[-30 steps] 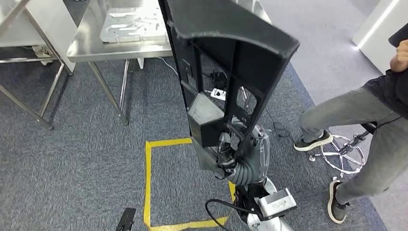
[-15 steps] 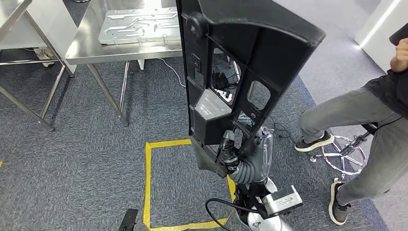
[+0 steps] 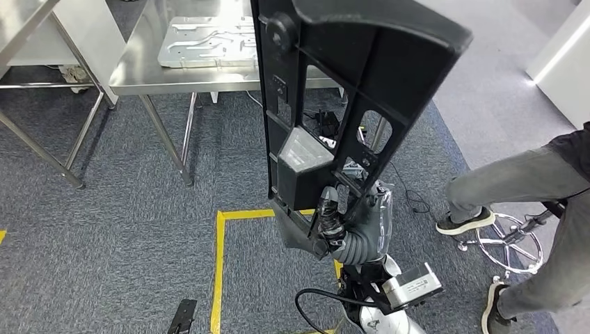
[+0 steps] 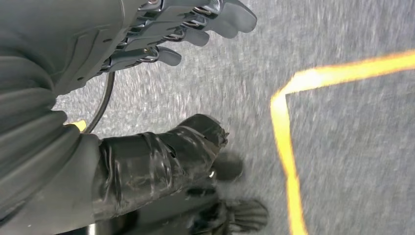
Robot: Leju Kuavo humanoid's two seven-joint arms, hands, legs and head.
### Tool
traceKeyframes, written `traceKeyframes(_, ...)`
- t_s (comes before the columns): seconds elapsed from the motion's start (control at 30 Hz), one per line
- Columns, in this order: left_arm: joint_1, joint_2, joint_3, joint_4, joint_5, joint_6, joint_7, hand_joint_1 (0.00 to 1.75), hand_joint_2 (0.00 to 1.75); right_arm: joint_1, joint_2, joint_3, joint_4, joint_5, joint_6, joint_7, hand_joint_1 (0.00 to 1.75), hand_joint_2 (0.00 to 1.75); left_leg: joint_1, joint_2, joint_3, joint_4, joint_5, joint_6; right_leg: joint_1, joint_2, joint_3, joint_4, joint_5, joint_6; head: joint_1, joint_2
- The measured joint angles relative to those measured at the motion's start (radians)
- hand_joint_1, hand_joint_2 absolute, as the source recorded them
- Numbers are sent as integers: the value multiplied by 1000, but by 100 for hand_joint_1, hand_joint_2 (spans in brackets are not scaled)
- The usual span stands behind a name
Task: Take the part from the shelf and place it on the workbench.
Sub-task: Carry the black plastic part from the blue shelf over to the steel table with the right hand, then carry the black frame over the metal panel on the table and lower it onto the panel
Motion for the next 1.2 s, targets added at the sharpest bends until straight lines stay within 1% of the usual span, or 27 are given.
traceKeyframes(0.03, -11, -6, 0, 0, 2, 11, 7, 0, 175, -3, 0, 3, 1, -2, -3, 2, 175, 175, 0, -2, 3, -2, -6, -5, 4, 1, 13, -42, 17, -6, 0, 0)
traceKeyframes(0.13, -25, -15, 0, -2, 9, 19, 11, 0, 175, -8, 1, 10, 1, -2, -11, 6, 175, 175, 1, -1, 13, 1, -12, -21, 5, 1, 32, -67, 14, -20, 2, 0)
traceKeyframes(0.17, -25, -16, 0, -3, 12, 19, 7, 0, 175, -9, 1, 10, 0, -1, -12, 6, 175, 175, 2, 1, 13, 19, -15, -25, 3, 1, 45, -73, 10, -25, 1, 0)
traceKeyframes(0.2, -25, -17, 0, -3, 15, 18, 2, 0, 175, -11, 1, 11, -1, 0, -12, 8, 175, 175, 3, 3, -1, 51, -24, -30, 1, 1, 58, -77, 6, -30, -1, 0)
traceKeyframes(0.23, -26, -17, 0, -3, 20, 17, -3, 0, 175, -14, 2, 12, -1, 0, -13, 10, 175, 175, 5, 4, -29, 102, -38, -36, -1, 1, 70, -81, 2, -33, -3, 0)
traceKeyframes(0.3, -25, -18, 0, -3, 26, 15, -9, 0, 175, -19, 3, 16, -1, -3, -18, 14, 175, 175, 10, 5, -113, 220, -79, -47, -1, 1, 83, -82, -11, -37, -5, 0)
traceKeyframes(0.33, -23, -18, 1, -3, 29, 15, -9, 0, 175, -20, 3, 19, -1, -6, -21, 15, 175, 175, 12, 6, -149, 254, -97, -51, -1, 1, 91, -81, -20, -36, -5, 0)
traceKeyframes(0.37, -21, -18, 1, -3, 29, 14, -10, 0, 175, -20, 3, 21, 0, -10, -24, 15, 175, 175, 14, 7, -170, 258, -100, -54, -1, 2, 102, -81, -29, -34, -5, 0)
traceKeyframes(0.4, -19, -18, 1, -3, 30, 14, -9, 0, 175, -20, 3, 22, 1, -14, -25, 15, 175, 175, 16, 8, -174, 228, -79, -56, -2, 2, 115, -80, -39, -32, -6, 0)
traceKeyframes(0.43, -18, -18, 1, -3, 30, 14, -9, 0, 175, -21, 3, 22, 1, -18, -26, 14, 175, 175, 17, 10, -167, 172, -33, -56, -3, 2, 129, -79, -51, -29, -6, 0)
traceKeyframes(0.47, -18, -18, 1, -3, 30, 14, -9, 0, 175, -23, 3, 22, 2, -22, -26, 13, 175, 175, 16, 13, -154, 110, 24, -55, -4, 2, 142, -77, -62, -24, -5, 0)
traceKeyframes(0.53, -18, -17, 2, -3, 30, 14, -8, 0, 175, -28, 3, 23, 3, -32, -25, 11, 175, 175, 11, 17, -137, 32, 87, -44, -3, 1, 155, -73, -81, -12, -5, 0)
traceKeyframes(0.57, -18, -18, 2, -3, 30, 13, -7, 0, 175, -30, 3, 24, 4, -39, -24, 9, 175, 175, 8, 18, -135, 22, 94, -36, -3, 1, 157, -70, -86, -6, -5, 0)
traceKeyframes(0.6, -18, -18, 2, -3, 30, 13, -6, 0, 175, -31, 3, 24, 5, -45, -23, 7, 175, 175, 6, 17, -133, 22, 87, -28, -3, 1, 158, -67, -89, 0, -5, 0)
traceKeyframes(0.67, -17, -19, 2, -3, 28, 14, -3, 0, 175, -32, 3, 24, 5, -55, -19, 2, 175, 175, 8, 14, -120, 15, 91, -15, -5, 1, 146, -37, -90, 8, -5, 0)
traceKeyframes(0.7, -17, -19, 2, -3, 27, 14, -3, 0, 175, -33, 2, 24, 5, -59, -16, -1, 175, 175, 9, 13, -110, 12, 87, -9, -6, 1, 126, -1, -93, 11, -4, 0)
traceKeyframes(0.77, -19, -19, 2, -3, 23, 16, -2, 0, 175, -33, 2, 24, 6, -65, -10, -6, 175, 175, 9, 13, -92, 8, 76, -1, -8, 1, 54, 114, -119, 18, -3, 0)
traceKeyframes(0.8, -19, -19, 2, -3, 22, 17, -1, 0, 175, -32, 2, 24, 7, -67, -8, -8, 175, 175, 9, 13, -84, 8, 69, 1, -8, 1, 11, 172, -145, 21, -3, 0)
traceKeyframes(0.83, -19, -20, 2, -3, 21, 17, -1, 0, 175, -31, 1, 24, 8, -70, -7, -8, 175, 175, 9, 12, -75, 8, 60, 2, -8, 1, -25, 212, -170, 23, -3, 0)
traceKeyframes(0.87, -19, -20, 2, -3, 20, 18, 0, 0, 175, -29, 0, 24, 9, -72, -6, -8, 175, 175, 9, 11, -65, 8, 52, 2, -8, 1, -49, 227, -186, 23, -3, 0)
traceKeyframes(0.9, -18, -21, 2, -3, 20, 18, 1, 0, 175, -28, -1, 24, 9, -73, -5, -8, 175, 175, 9, 9, -53, 8, 43, 2, -8, 1, -58, 214, -186, 23, -3, 0)
traceKeyframes(0.93, -17, -22, 3, -3, 20, 19, 2, 0, 175, -28, -1, 24, 10, -74, -5, -8, 175, 175, 9, 8, -39, 8, 33, 1, -8, 1, -54, 174, -163, 21, -2, 0)
traceKeyframes(1.0, -18, -25, 2, -3, 19, 20, 2, 0, 175, -27, -2, 24, 10, -76, -4, -9, 175, 175, 8, 5, -9, 9, 9, -5, -6, 1, -24, 46, -54, 13, -2, 0)
traceKeyframes(1.07, -20, -27, 2, -4, 19, 21, 4, 0, 175, -27, -2, 24, 11, -78, -4, -10, 175, 175, 7, 4, 8, 5, -9, -16, 0, 2, -1, -40, 23, 2, -3, 0)
traceKeyframes(1.1, -21, -28, 3, -4, 19, 21, 5, 0, 175, -27, -2, 24, 11, -80, -4, -10, 175, 175, 6, 4, 11, 7, -10, -22, 2, 2, 4, -52, 30, -3, -3, 0)
traceKeyframes(1.17, -22, -29, 3, -4, 18, 22, 8, 0, 175, -27, -2, 24, 11, -83, -3, -12, 175, 175, 6, 5, 14, 17, -9, -33, 1, 4, 20, -61, 26, -15, -4, 0)
traceKeyframes(1.2, -23, -29, 3, -4, 18, 23, 9, 0, 175, -28, -2, 24, 11, -85, -3, -13, 175, 175, 6, 7, 6, 42, -11, -36, -1, 4, 30, -66, 21, -21, -4, 0)
